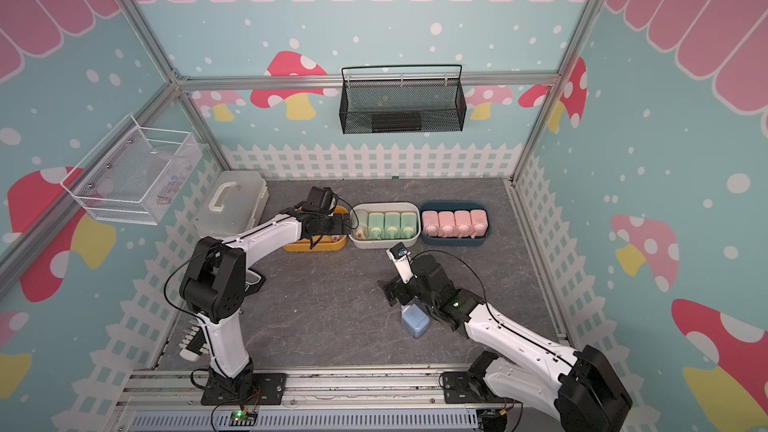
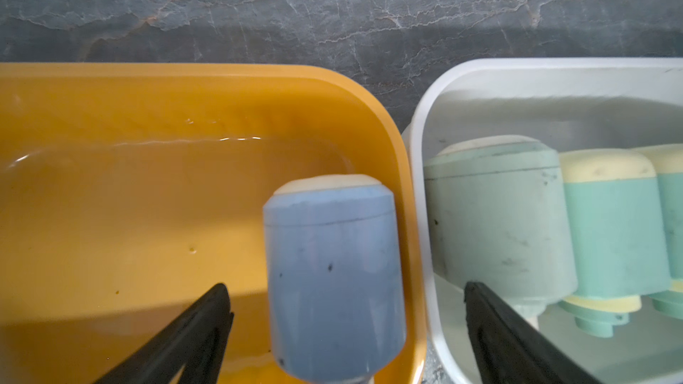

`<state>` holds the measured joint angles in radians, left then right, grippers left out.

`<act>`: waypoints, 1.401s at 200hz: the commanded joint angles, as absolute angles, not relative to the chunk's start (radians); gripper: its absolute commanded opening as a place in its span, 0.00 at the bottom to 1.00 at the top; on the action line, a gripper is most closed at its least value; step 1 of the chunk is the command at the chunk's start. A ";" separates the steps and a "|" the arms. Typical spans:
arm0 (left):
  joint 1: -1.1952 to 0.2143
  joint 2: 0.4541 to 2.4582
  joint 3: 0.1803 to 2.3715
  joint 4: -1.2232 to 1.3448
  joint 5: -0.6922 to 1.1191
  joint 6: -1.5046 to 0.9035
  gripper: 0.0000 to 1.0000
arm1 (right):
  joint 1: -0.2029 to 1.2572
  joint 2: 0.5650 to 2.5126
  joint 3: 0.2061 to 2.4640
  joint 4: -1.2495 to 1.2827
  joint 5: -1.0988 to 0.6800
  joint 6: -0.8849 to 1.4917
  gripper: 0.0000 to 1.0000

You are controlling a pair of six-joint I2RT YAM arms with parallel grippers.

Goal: Place the pencil sharpeners by color into the storage box
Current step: Place the pencil sharpener in the storage box.

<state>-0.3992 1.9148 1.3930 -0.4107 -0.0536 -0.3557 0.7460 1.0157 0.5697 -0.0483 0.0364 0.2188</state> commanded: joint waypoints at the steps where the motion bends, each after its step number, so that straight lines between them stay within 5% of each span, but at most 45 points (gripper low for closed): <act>1: -0.402 1.846 1.371 -0.426 -0.080 -0.351 0.99 | 0.739 0.990 0.608 -0.211 0.115 0.257 0.99; 75: -0.549 1.674 1.298 -0.412 -0.248 -0.268 0.99 | 0.672 1.026 0.686 -0.445 0.103 0.403 0.99; 145: -0.604 1.583 1.218 -0.350 -0.098 -0.238 0.99 | 0.634 1.232 0.768 -0.578 0.210 0.600 0.97; 250: -0.605 1.527 1.137 -0.307 -0.096 -0.205 0.99 | 0.634 1.360 0.826 -0.526 0.124 0.467 0.60; 280: -0.604 1.519 1.129 -0.309 -0.094 -0.176 0.99 | 0.633 1.370 0.821 -0.462 0.047 0.317 0.56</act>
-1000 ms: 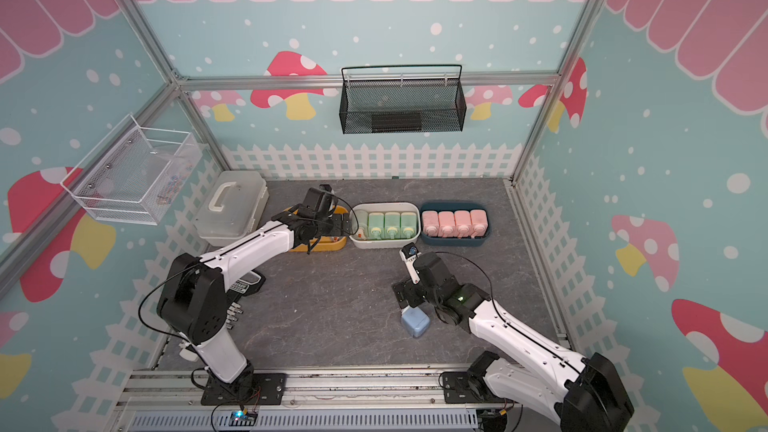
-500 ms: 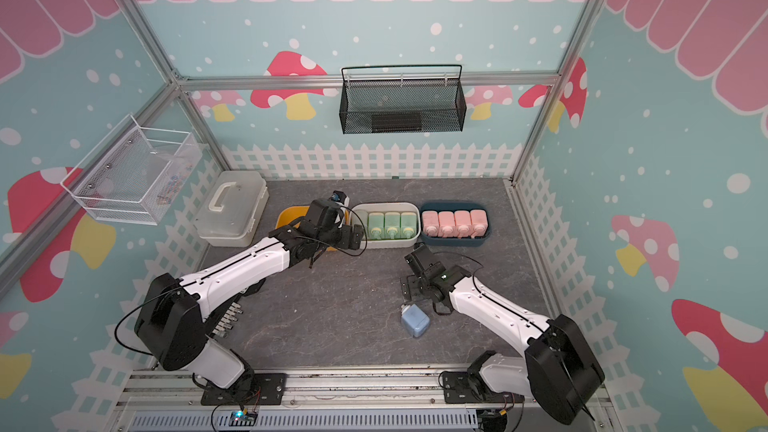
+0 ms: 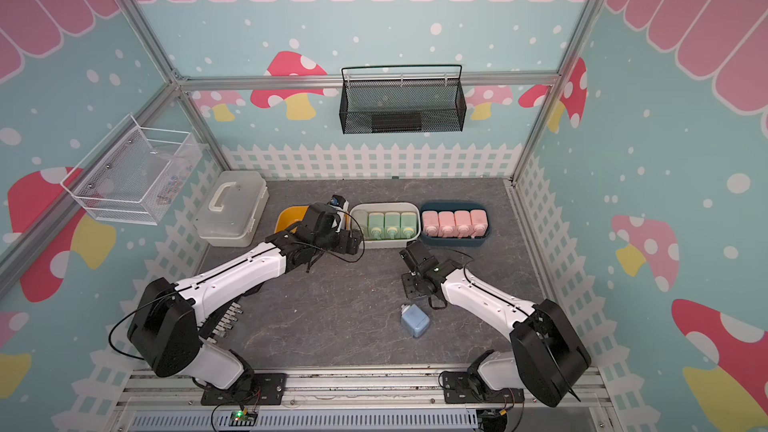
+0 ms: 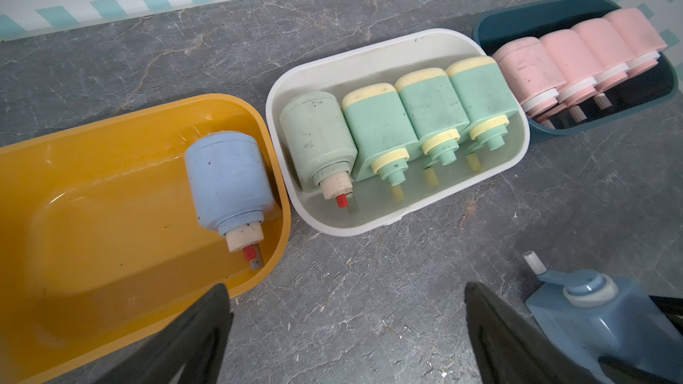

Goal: Place the pencil sharpeners by color into the storage box
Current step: Place the pencil sharpener in the storage box, then move the pencil sharpener to the center of the board.

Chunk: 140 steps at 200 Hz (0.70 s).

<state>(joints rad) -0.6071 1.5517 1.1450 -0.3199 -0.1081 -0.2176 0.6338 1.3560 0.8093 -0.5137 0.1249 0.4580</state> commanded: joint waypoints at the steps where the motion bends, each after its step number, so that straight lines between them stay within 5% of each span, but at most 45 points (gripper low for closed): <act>1: -0.604 1.518 1.130 -0.309 -0.094 -0.176 0.99 | 0.633 1.370 0.820 -0.455 0.040 0.310 0.55; 140: -0.580 1.373 0.964 -0.326 0.115 -0.049 0.99 | 0.637 1.514 0.919 -0.342 -0.441 -0.248 0.55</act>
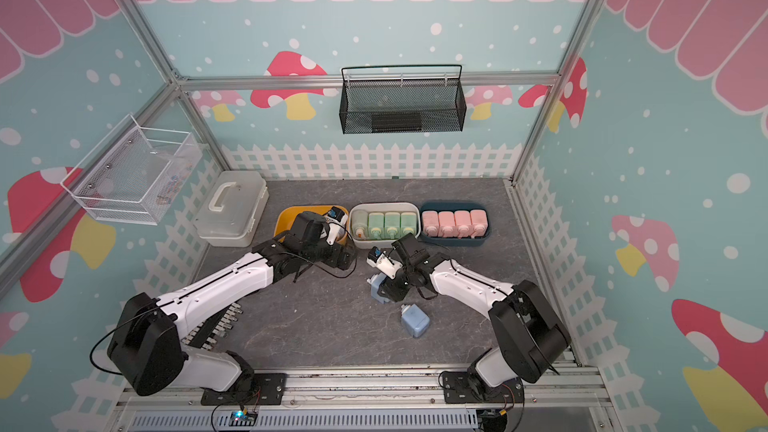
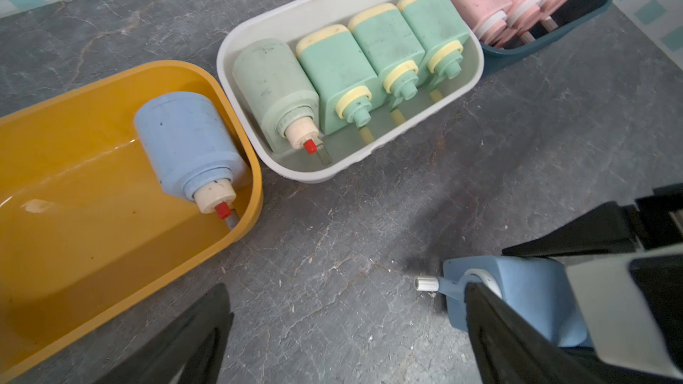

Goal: Place the pencil sharpeners by color into the storage box
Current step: Move the pencil sharpener to the center of the board.

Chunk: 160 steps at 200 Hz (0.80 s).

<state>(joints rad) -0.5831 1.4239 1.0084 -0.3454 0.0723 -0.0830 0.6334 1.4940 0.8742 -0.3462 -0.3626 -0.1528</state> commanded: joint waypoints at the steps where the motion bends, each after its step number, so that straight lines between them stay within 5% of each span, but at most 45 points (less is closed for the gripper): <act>1: -0.580 1.371 0.962 -0.323 0.115 -0.048 0.99 | 0.636 1.516 0.920 -0.341 -0.438 -0.248 0.55; 82: -0.573 1.253 0.789 -0.165 0.339 0.050 0.99 | 0.652 1.580 0.991 -0.421 -0.445 -0.349 0.52; 160: -0.572 1.197 0.686 -0.106 0.271 0.169 0.99 | 0.683 1.571 1.008 -0.468 -0.407 -0.374 0.64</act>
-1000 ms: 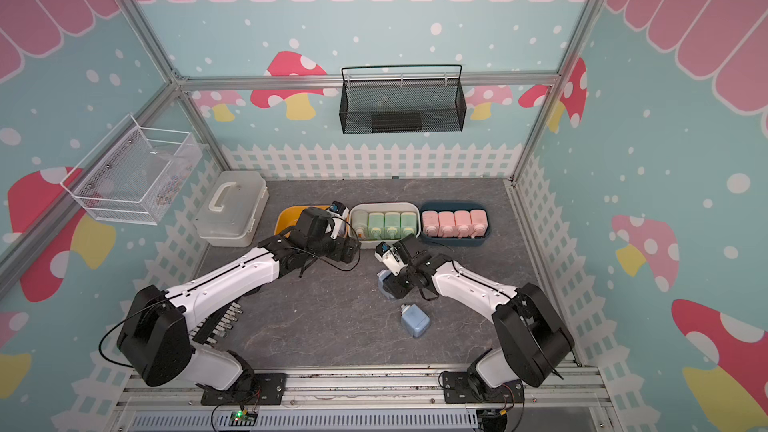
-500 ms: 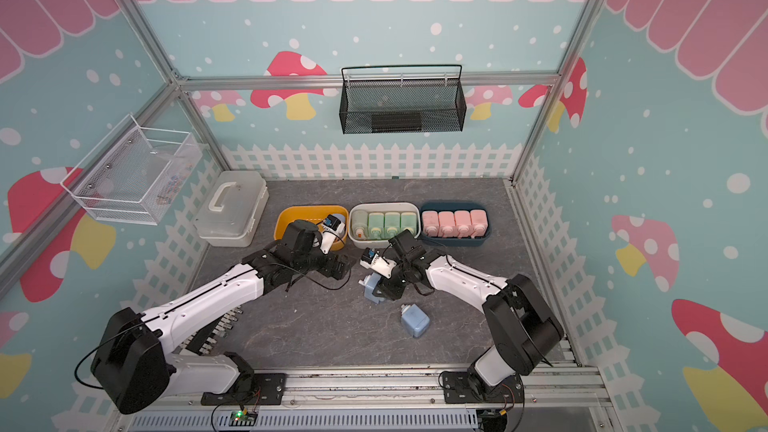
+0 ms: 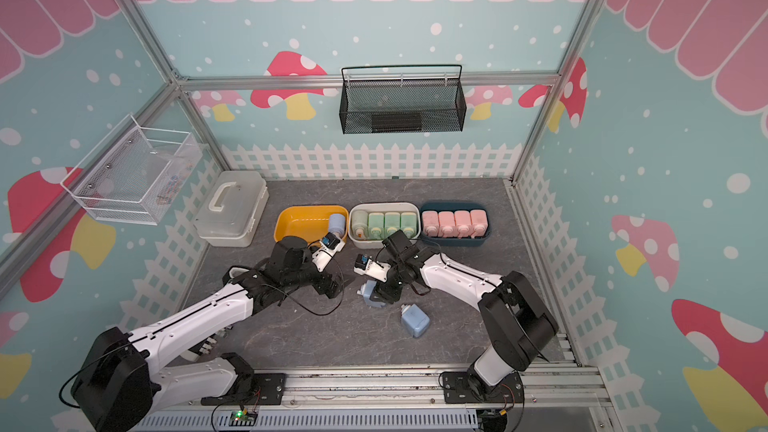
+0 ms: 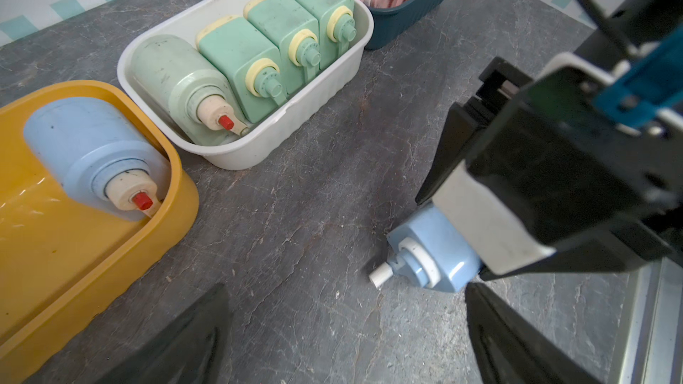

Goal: Place the pencil sharpeners by color into the storage box
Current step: Move the pencil sharpener to the center of the board.

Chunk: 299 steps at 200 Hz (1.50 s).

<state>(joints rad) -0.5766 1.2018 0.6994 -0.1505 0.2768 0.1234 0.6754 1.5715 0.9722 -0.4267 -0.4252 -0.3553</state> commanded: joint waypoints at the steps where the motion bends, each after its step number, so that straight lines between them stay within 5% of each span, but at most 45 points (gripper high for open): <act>1: -0.572 1.197 0.686 -0.106 0.271 0.169 0.99 | 0.684 1.570 1.009 -0.470 -0.407 -0.374 0.64; 121: -0.609 1.274 0.693 -0.101 0.330 0.231 0.99 | 0.687 1.448 0.977 -0.448 -0.358 -0.322 0.77; 150: -0.673 1.299 0.701 -0.100 0.320 0.307 0.99 | 0.687 1.330 0.886 -0.346 -0.198 -0.210 0.88; 159: -0.693 1.305 0.698 -0.093 0.330 0.341 0.99 | 0.686 1.279 0.847 -0.306 -0.113 -0.168 0.98; 225: -0.731 1.436 0.785 -0.129 0.411 0.568 0.99 | 0.682 0.895 0.639 -0.286 0.062 0.038 0.98; 299: -0.732 1.630 0.986 -0.309 0.489 0.763 0.99 | 0.681 0.754 0.582 -0.384 0.066 0.144 0.99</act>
<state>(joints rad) -0.7284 1.5818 0.9195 -0.2119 0.4423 0.6724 0.6807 0.7731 0.5999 -0.3397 0.0387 0.0956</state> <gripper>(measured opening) 0.989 0.986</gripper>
